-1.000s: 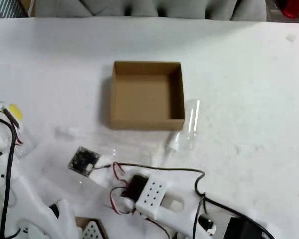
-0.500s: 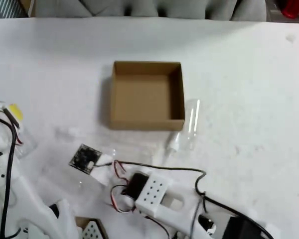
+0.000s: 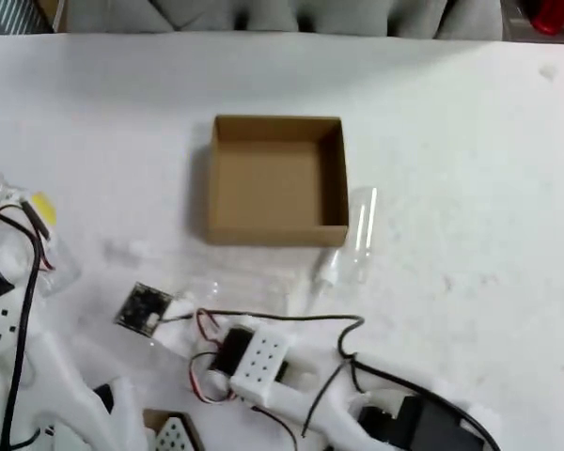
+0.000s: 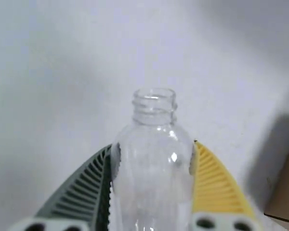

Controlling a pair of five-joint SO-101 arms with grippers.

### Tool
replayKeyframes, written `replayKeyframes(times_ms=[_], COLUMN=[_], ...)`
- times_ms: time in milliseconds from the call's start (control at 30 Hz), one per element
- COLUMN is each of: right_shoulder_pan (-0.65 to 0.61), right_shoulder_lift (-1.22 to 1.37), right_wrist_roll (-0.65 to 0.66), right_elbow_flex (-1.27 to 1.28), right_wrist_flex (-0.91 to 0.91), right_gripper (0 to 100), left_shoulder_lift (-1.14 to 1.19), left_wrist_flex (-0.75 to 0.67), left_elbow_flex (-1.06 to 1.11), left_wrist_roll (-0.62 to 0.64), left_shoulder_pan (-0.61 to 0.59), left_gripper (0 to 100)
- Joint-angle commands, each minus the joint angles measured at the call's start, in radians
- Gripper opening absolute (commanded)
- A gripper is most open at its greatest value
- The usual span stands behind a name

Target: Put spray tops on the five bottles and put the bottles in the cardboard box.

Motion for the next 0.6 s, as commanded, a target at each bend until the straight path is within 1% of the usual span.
replayKeyframes(times_ms=[0,100,133,200,300,367,433,567], right_shoulder_pan=[-0.021,-0.021,-0.021,-0.021,-0.019,-0.008,0.022,0.128], right_shoulder_lift=[0.033,0.056,0.056,0.056,0.054,0.053,0.042,-0.064], right_wrist_roll=[-0.003,-0.005,-0.005,-0.002,0.0,0.002,0.002,0.002], right_elbow_flex=[-0.057,-0.068,-0.068,-0.068,-0.075,-0.081,-0.103,-0.161], right_wrist_flex=[0.015,0.015,0.015,0.015,0.015,0.016,0.051,0.203], right_gripper=[12.2,20.4,21.2,17.8,8.0,3.8,2.1,1.7], left_shoulder_lift=[-0.039,-0.039,-0.039,-0.039,-0.039,-0.039,-0.041,-0.041], left_wrist_flex=[-0.026,-0.026,-0.026,-0.026,-0.026,-0.026,-0.026,-0.02], left_elbow_flex=[-0.006,-0.008,-0.008,-0.008,-0.006,-0.006,-0.006,-0.005], left_wrist_roll=[0.015,0.015,0.015,0.015,0.015,0.015,0.015,0.014], left_shoulder_pan=[0.019,0.019,0.019,0.019,0.021,0.024,0.054,0.136], left_gripper=[2,2,2,2,2,2,2,2])
